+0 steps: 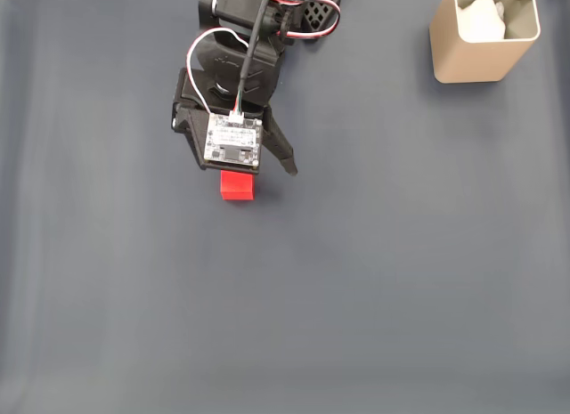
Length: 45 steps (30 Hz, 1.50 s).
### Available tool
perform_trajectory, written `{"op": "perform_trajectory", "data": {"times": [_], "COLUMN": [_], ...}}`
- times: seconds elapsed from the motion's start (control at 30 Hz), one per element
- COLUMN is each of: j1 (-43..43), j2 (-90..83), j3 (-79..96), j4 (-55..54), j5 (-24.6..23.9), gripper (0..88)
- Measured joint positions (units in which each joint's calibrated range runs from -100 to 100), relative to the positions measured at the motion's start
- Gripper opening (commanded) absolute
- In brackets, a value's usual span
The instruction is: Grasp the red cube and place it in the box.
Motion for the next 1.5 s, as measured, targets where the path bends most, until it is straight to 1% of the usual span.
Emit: {"op": "perform_trajectory", "data": {"times": [0.83,1.5], "j1": [-2.4,-2.6], "j2": [3.2,10.6], "j3": [1.5,0.8], "j4": [-2.3,-5.7], "j5": [-1.4,-1.9], "gripper": [45.6,45.8]}}
